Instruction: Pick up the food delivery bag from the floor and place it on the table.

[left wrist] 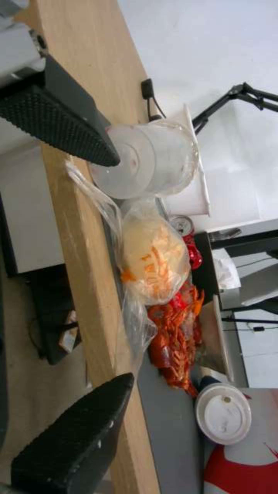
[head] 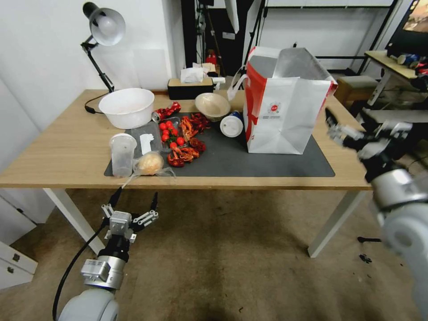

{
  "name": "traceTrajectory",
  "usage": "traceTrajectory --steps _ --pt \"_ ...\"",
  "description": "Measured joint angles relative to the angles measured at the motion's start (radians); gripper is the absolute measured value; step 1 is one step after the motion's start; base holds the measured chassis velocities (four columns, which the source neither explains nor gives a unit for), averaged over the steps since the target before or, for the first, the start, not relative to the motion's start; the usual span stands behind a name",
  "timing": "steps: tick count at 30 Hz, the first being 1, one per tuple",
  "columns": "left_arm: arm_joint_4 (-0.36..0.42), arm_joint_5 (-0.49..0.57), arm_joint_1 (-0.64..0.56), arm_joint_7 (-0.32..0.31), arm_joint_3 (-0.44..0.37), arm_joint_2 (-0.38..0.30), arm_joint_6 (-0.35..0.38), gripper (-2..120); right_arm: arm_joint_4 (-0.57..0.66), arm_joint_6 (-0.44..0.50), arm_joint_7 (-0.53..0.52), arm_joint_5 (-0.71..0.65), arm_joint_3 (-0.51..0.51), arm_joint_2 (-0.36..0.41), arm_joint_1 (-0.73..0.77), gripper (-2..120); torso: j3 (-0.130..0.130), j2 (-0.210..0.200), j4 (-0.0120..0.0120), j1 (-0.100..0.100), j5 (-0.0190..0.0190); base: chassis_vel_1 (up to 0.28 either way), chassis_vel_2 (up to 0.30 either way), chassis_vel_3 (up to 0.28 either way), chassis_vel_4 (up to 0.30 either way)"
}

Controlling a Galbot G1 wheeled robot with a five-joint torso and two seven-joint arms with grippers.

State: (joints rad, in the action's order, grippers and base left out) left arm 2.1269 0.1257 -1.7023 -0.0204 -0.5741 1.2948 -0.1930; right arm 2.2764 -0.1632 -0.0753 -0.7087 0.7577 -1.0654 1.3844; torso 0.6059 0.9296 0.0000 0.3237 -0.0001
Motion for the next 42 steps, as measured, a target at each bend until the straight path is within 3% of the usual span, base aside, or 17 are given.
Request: traceTrajectory --steps 6,18,33,42 --pt "-0.004 0.005 0.0 -0.003 -0.001 -0.001 -0.008 100 -0.015 0.061 0.066 0.16 -0.035 -0.126 0.089 100 0.0 0.0 0.0001 0.0 0.0002 0.0 0.0 0.0 0.0" --pt "-0.012 0.011 -0.001 -0.008 -0.006 0.001 -0.007 100 -0.129 0.222 0.174 0.282 -0.076 -0.27 0.198 100 0.0 0.0 0.0001 0.0 0.0 0.0 0.0 0.0 0.0" --pt "-0.044 0.008 0.009 -0.01 0.001 0.005 -0.018 100 -0.198 0.325 0.246 0.41 -0.094 -0.374 0.258 100 0.0 0.0 0.0 0.0 0.0001 0.0 0.0 0.0 0.0" --pt "-0.048 0.01 0.012 -0.01 -0.001 0.002 -0.023 100 -0.233 0.34 0.254 0.422 -0.1 -0.395 0.25 100 0.0 0.0 0.0001 0.0 0.0001 0.0 0.0 0.0 0.0"
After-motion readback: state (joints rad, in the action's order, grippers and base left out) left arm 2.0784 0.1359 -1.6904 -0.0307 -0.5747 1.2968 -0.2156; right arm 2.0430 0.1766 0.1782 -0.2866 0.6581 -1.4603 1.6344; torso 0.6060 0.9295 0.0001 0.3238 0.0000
